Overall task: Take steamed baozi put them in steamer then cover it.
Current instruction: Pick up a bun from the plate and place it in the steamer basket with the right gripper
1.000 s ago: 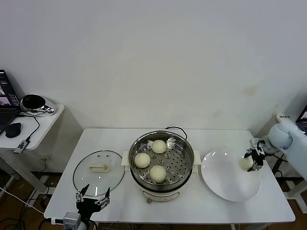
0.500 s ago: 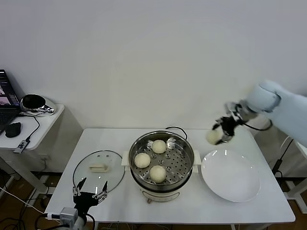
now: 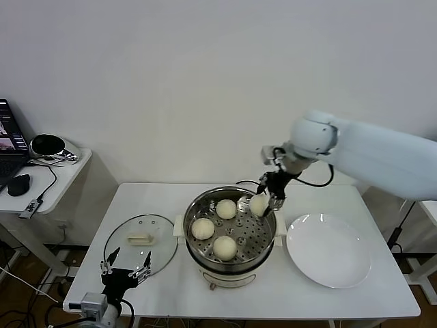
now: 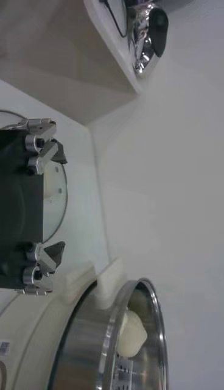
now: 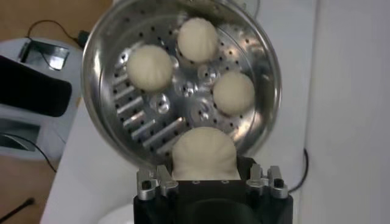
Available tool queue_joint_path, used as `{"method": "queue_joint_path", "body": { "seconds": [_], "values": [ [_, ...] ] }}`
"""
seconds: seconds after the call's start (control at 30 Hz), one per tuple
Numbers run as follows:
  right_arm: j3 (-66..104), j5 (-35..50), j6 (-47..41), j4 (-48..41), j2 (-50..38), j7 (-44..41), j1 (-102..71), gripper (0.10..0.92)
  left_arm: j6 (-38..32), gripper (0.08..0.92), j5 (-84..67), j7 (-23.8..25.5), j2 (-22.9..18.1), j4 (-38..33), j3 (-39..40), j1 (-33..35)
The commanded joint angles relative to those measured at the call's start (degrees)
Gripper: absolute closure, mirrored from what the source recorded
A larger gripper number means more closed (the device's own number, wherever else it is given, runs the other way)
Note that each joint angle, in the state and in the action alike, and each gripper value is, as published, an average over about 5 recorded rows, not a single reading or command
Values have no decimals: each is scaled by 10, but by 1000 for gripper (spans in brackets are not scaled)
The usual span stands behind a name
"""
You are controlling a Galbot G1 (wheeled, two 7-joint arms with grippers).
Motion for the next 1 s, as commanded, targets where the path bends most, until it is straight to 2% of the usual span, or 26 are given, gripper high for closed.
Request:
{"method": "queue_joint_path", "body": {
  "seconds": [0.03, 0.53, 0.63, 0.8, 1.0],
  "values": [
    [-31, -17, -33, -1, 54, 17, -24, 390, 0, 177, -1, 0, -2, -3, 1, -1],
    [0, -78, -38, -39, 57, 38, -102, 389, 0, 177, -2, 0, -9, -5, 7, 0],
    [8, -77, -40, -37, 53, 45, -110, 351, -1, 177, -2, 1, -11, -4, 9, 0],
    [33, -66, -42, -29, 34, 49, -108, 230, 1, 177, -14, -8, -14, -8, 11, 0],
    [70, -25, -33, 16, -33, 32, -51, 203, 4, 177, -25, -3, -13, -16, 10, 1]
  ]
}}
